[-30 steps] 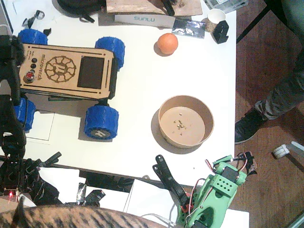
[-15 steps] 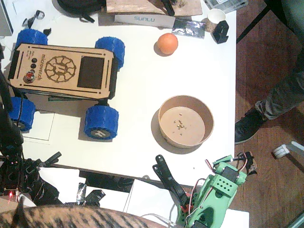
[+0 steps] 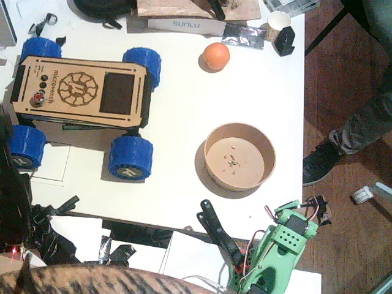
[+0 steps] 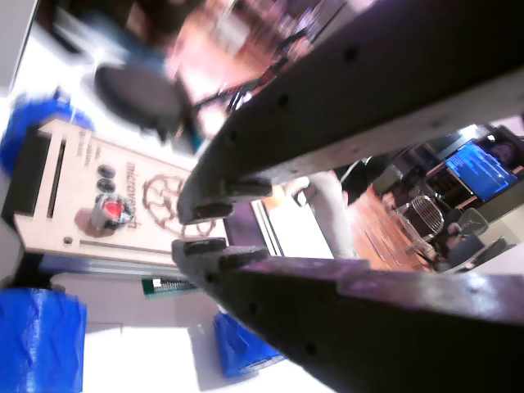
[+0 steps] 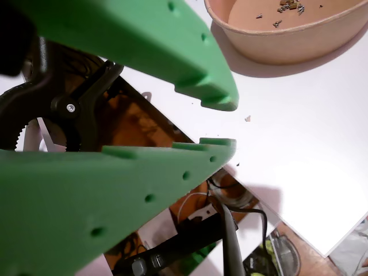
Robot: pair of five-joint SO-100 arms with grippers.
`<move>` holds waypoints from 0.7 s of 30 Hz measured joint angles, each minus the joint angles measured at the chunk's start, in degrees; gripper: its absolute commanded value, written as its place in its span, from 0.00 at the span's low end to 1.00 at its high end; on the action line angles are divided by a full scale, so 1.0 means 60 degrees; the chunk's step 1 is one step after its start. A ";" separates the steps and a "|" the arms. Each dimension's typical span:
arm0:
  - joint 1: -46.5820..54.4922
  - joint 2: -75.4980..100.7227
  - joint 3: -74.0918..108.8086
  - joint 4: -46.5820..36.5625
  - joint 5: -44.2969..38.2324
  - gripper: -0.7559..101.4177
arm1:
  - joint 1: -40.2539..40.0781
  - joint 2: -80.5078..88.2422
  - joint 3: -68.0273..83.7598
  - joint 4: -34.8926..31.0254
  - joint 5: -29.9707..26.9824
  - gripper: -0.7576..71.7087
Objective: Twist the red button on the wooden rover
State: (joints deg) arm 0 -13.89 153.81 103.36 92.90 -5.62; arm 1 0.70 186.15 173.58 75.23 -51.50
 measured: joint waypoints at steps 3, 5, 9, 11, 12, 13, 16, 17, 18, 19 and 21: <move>0.0015 0.1626 0.0864 -0.0249 -0.0015 0.01 | 0.0000 0.0000 0.0000 0.0000 0.0000 0.04; 0.0015 0.2271 0.1040 -0.0322 -0.0015 0.01 | 0.0000 0.0000 0.0000 0.0000 0.0000 0.04; 0.0015 0.3589 0.1099 -0.0396 -0.0015 0.01 | 0.0000 0.0000 0.0000 0.0000 0.0000 0.04; 0.0015 0.4219 0.1099 -0.0396 -0.0029 0.01 | 0.0000 0.0000 0.0000 0.0000 0.0000 0.04; 0.0015 0.4526 0.1099 -0.0396 -0.0029 0.01 | 0.0000 0.0000 0.0000 0.0000 0.0000 0.04; 0.0015 0.4790 0.1099 -0.0396 -0.0029 0.01 | 0.0000 0.0000 0.0000 0.0000 0.0000 0.04; 0.0015 0.5391 0.1084 -0.0396 -0.0029 0.01 | 0.0000 0.0000 0.0000 0.0000 0.0000 0.04; 0.0015 0.5493 0.1084 -0.0396 -0.0029 0.01 | 0.0000 0.0000 0.0000 0.0000 0.0000 0.04; 0.0015 0.5669 0.1157 -0.0396 -0.0029 0.01 | 0.0000 0.0000 0.0000 0.0000 0.0000 0.04; 0.0015 0.5742 0.1245 -0.0396 -0.0029 0.01 | 0.0000 0.0000 0.0000 0.0000 0.0000 0.04; 0.0015 0.5757 0.1318 -0.0293 -0.0029 0.01 | 0.0000 0.0000 0.0000 0.0000 0.0000 0.04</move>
State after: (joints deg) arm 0 -13.80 188.35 111.27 91.14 -5.80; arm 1 0.70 186.15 173.58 75.23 -51.50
